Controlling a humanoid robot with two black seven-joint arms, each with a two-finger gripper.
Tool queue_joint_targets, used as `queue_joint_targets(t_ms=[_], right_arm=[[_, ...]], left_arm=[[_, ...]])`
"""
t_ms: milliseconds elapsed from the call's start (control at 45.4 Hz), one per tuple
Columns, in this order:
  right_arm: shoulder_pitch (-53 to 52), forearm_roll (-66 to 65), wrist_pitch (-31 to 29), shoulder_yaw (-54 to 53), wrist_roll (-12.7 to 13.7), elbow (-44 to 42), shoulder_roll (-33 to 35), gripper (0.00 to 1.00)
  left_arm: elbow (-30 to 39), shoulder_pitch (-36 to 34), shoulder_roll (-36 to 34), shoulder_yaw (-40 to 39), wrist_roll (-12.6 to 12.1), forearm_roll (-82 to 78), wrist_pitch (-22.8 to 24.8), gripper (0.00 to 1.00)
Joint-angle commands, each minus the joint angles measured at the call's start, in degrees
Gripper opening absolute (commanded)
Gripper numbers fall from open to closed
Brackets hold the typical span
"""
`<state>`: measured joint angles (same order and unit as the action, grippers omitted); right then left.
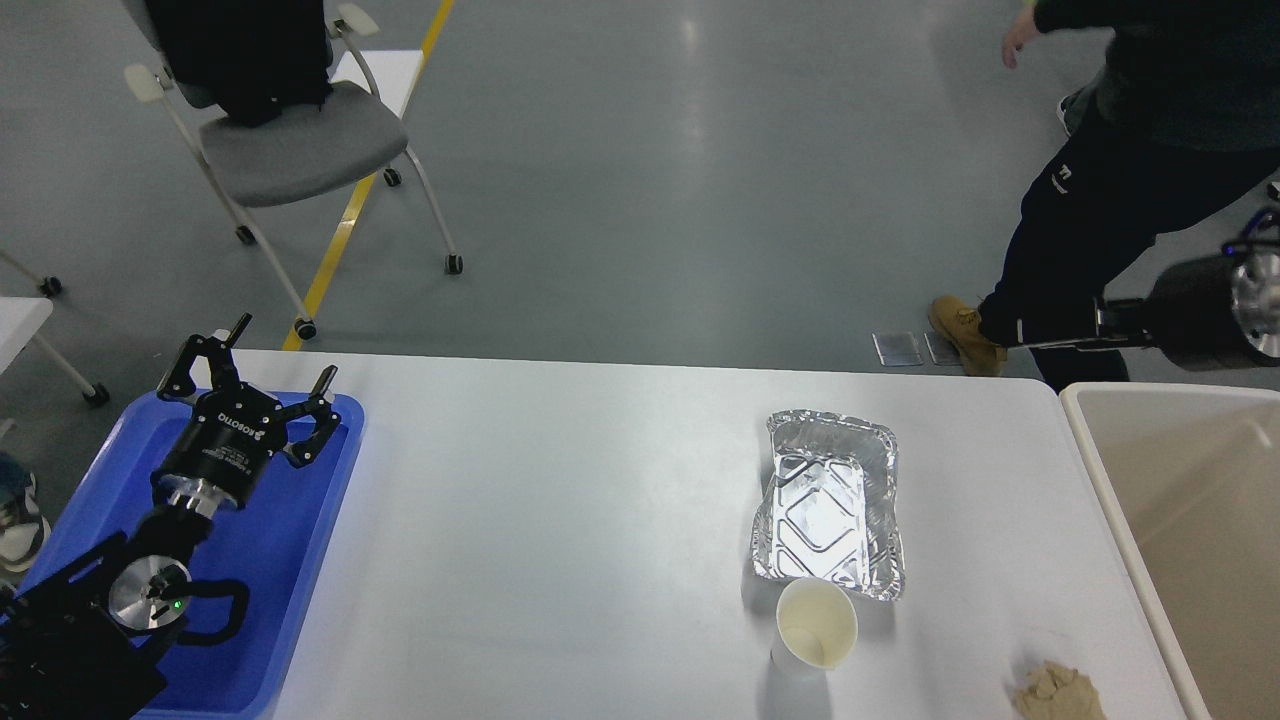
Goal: Tidy desktop
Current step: 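Raise the right gripper and swing it over toward the foil tray, then lower the right gripper down to the white paper cup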
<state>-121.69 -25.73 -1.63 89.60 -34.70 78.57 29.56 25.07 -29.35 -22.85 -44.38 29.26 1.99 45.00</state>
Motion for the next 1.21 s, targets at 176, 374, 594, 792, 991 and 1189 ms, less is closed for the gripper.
queue_joint_targets(t_ms=[176, 374, 594, 792, 991, 1189], right_arm=[[-7.5, -21.1, -6.4, 1.5, -0.1, 2.1, -15.5, 1.00], [-6.7, -22.0, -6.5, 0.0, -0.3, 3.3, -21.6, 1.00], [-6.7, -21.2, -13.0, -6.2, -0.3, 5.1, -22.2, 1.00], [-7.1, -13.5, -17.3, -9.1, 0.3, 5.0, -22.0, 1.00], [-6.5, 11.7, -23.6, -8.9, 2.6, 4.8, -22.5, 1.00], [-6.0, 20.2, -23.2, -3.7, 8.0, 5.2, -22.7, 1.00]], left_arm=[[0.0, 0.0, 0.0, -0.1, 0.0, 0.0, 0.0, 0.99], [0.0, 0.0, 0.0, 0.0, -0.1, 0.0, 0.0, 0.99], [0.0, 0.0, 0.0, 0.0, 0.0, 0.0, 0.0, 0.99], [0.0, 0.0, 0.0, 0.0, 0.0, 0.0, 0.0, 0.99], [0.1, 0.0, 0.0, -0.1, 0.0, 0.0, 0.0, 0.99], [0.0, 0.0, 0.0, -0.1, 0.0, 0.0, 0.0, 0.99]])
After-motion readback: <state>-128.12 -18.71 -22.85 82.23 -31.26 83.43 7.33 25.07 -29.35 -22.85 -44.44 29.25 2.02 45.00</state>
